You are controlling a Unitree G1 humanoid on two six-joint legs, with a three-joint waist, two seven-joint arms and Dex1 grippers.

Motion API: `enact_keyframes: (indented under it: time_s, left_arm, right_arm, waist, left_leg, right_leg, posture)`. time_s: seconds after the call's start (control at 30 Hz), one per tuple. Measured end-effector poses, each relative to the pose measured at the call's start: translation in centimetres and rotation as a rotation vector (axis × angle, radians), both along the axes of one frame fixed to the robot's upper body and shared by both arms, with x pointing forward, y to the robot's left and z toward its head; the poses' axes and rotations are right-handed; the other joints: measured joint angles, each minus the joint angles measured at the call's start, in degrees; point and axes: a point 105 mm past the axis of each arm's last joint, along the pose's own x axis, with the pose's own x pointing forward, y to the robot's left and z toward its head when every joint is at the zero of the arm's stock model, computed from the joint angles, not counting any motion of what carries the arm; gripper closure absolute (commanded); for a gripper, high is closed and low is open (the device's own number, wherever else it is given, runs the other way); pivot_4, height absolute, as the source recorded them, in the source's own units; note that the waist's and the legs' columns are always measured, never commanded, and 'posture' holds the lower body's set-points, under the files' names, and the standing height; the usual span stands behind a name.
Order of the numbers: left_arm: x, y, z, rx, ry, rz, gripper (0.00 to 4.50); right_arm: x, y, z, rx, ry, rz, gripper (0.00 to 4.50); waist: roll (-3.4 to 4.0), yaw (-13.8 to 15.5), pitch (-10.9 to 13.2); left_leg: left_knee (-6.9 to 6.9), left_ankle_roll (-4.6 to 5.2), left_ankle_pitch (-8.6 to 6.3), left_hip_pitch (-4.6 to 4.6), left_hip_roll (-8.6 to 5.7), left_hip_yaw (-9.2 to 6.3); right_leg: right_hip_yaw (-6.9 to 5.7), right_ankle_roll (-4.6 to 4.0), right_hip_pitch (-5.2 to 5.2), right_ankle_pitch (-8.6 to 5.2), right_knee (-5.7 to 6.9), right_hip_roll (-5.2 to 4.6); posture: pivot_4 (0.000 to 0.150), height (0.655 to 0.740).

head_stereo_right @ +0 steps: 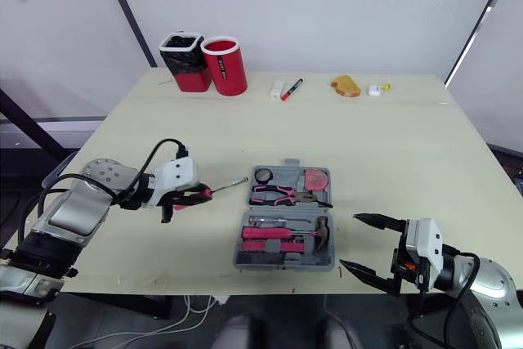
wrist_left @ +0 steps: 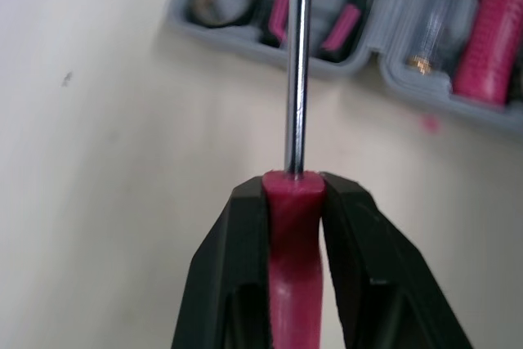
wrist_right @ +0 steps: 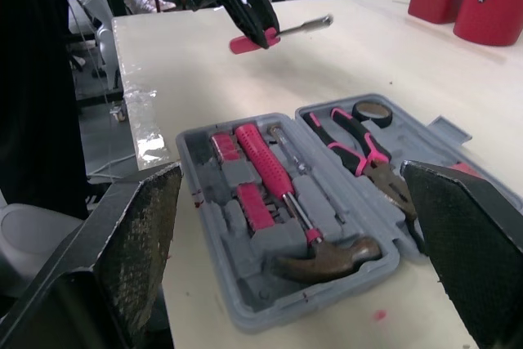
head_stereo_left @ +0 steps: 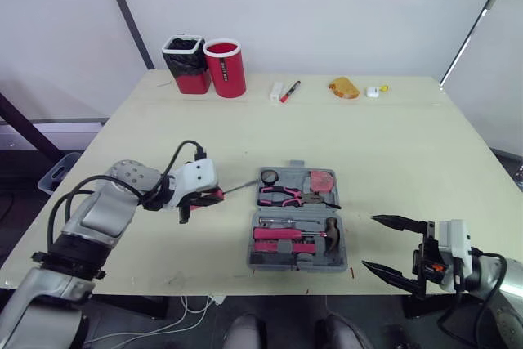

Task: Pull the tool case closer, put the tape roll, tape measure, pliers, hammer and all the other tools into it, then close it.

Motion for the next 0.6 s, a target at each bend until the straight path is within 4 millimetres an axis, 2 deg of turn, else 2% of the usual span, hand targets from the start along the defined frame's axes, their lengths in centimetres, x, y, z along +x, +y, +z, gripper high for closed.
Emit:
enact_keyframes:
  time_s: [0.13, 0.33, 0.6]
  left_arm:
    - [-0.7, -0.1, -0.7, -0.090, 0.090, 0.220, 4.07]
    - [-2.1, 0.1, -0.6, -0.220, 0.215, 0.481, 4.07]
    - [-3.2, -0.3, -2.8, -0.300, 0.355, 0.699, 4.07]
  right_arm:
    - [0.4, 0.0, 0.2, 0.002, -0.013, 0.011, 0.00]
    - [0.6, -0.2, -0.1, 0.000, -0.005, 0.022, 0.00]
    - [0.9, -0.2, 0.0, -0.002, -0.015, 0.037, 0.00]
  waist:
    - [0.00, 0.1, 0.0]
    - [0.00, 0.0, 0.0]
    - [-0.01, 0.1, 0.0]
  left_leg:
    - [0.01, 0.00, 0.00, -0.01, -0.01, -0.03]
    - [0.02, 0.00, 0.00, -0.01, -0.01, -0.05]
    - [0.02, 0.00, 0.00, -0.02, -0.04, -0.08]
  right_leg:
    - [-0.01, -0.01, 0.00, 0.00, 0.00, 0.01]
    - [-0.01, -0.01, 0.00, 0.00, 0.00, 0.01]
    - [-0.01, -0.02, 0.00, 0.01, 0.00, 0.00]
  posture:
    - [0.150, 0.7400]
    - [0.150, 0.7400]
    - [0.150, 0.7400]
